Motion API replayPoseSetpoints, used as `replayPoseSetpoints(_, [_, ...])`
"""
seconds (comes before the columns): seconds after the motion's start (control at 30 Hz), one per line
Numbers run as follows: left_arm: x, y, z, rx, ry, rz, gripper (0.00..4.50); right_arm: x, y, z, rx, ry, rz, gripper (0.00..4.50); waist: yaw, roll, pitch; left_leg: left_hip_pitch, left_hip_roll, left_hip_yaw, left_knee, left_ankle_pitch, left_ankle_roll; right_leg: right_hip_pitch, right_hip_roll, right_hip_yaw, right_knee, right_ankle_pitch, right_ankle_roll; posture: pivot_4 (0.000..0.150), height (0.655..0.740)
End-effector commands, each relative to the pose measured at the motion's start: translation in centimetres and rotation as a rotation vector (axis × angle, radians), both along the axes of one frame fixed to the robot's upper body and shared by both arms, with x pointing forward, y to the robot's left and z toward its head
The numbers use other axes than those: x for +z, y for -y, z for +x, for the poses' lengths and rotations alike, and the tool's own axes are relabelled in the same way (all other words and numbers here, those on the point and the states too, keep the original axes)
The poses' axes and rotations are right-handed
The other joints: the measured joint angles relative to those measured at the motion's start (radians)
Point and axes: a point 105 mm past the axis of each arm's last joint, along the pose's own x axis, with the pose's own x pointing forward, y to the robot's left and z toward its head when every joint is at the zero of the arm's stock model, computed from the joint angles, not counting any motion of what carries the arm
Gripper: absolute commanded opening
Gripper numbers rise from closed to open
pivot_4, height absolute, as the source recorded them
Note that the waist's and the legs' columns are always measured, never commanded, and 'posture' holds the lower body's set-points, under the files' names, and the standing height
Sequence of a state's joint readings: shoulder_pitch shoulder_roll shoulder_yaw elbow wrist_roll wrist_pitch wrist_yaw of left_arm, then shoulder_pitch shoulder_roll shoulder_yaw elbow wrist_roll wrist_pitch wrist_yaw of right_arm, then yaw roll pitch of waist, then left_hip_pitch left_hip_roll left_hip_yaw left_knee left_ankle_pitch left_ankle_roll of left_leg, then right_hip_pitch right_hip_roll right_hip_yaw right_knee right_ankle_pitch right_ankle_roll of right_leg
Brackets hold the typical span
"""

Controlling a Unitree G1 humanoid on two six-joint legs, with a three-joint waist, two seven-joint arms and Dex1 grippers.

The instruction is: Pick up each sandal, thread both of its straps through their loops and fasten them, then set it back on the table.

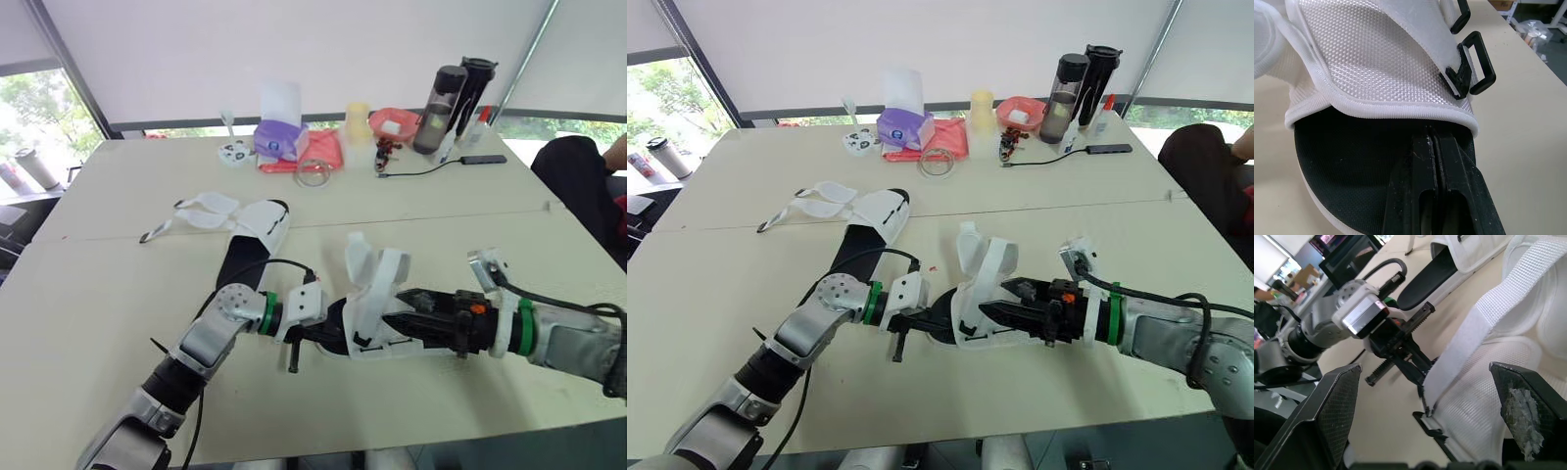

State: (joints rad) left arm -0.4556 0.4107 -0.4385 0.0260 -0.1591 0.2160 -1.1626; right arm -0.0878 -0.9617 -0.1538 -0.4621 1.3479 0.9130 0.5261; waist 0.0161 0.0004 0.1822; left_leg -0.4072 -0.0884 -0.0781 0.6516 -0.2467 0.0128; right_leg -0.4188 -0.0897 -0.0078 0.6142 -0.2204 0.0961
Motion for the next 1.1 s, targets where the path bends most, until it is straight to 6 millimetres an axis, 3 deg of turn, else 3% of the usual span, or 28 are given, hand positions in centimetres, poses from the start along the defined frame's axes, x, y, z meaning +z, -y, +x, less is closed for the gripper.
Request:
replayPoseSetpoints(0.03, [-0.8, 0.0, -0.1, 0.016, -0.014, 0.029, 0.0, -0.1, -0.6, 0.1, 0.026, 0.006, 0.005, 4.48, 0.002, 0.0, 0.0, 0.0, 0.0, 0.0, 0.0, 0.0, 0.0, 0.0, 0.0, 0.0, 0.0, 0.0, 0.0, 0.15, 0.74])
replayPoseSetpoints(0.43, [-0.8, -0.1, 0.0, 0.037, -0.015, 0.028, 0.0, -0.6, -2.7, -1.7, 0.121, -0.065, 0.066, 4.48, 0.002, 0.0, 0.0, 0.0, 0.0, 0.0, 0.0, 0.0, 0.0, 0.0, 0.0, 0.0, 0.0, 0.0, 0.0, 0.15, 0.74])
replayPoseSetpoints(0.63, [-1.0, 0.1, 0.0, 0.039, -0.018, 0.027, 0.0, -0.9, -3.6, -1.4, 0.102, -0.075, 0.11, 4.48, 0.002, 0.0, 0.0, 0.0, 0.0, 0.0, 0.0, 0.0, 0.0, 0.0, 0.0, 0.0, 0.0, 0.0, 0.0, 0.15, 0.74])
replayPoseSetpoints(0.73, [-1.0, 0.1, 0.0, 0.039, -0.014, 0.028, 0.0, -1.1, -4.0, -1.0, 0.088, -0.081, 0.125, 3.61, 0.002, 0.0, 0.0, 0.0, 0.0, 0.0, 0.0, 0.0, 0.0, 0.0, 0.0, 0.0, 0.0, 0.0, 0.0, 0.15, 0.74])
replayPoseSetpoints(0.97, [-1.0, 0.1, 0.1, 0.043, -0.008, 0.028, 0.0, -1.4, -4.3, -0.3, 0.045, -0.107, 0.16, 0.03, 0.005, -0.001, 0.0, 0.0, 0.0, 0.0, 0.0, 0.0, 0.0, 0.0, 0.0, 0.0, 0.0, 0.0, 0.001, 0.15, 0.74])
replayPoseSetpoints(1.1, [-1.0, 0.1, 0.1, 0.049, -0.008, 0.024, 0.0, -1.6, -4.2, -0.5, 0.045, -0.114, 0.15, 0.03, 0.005, -0.001, 0.0, 0.0, 0.0, 0.0, 0.0, 0.0, 0.0, 0.0, 0.0, 0.0, 0.0, 0.0, 0.001, 0.15, 0.74])
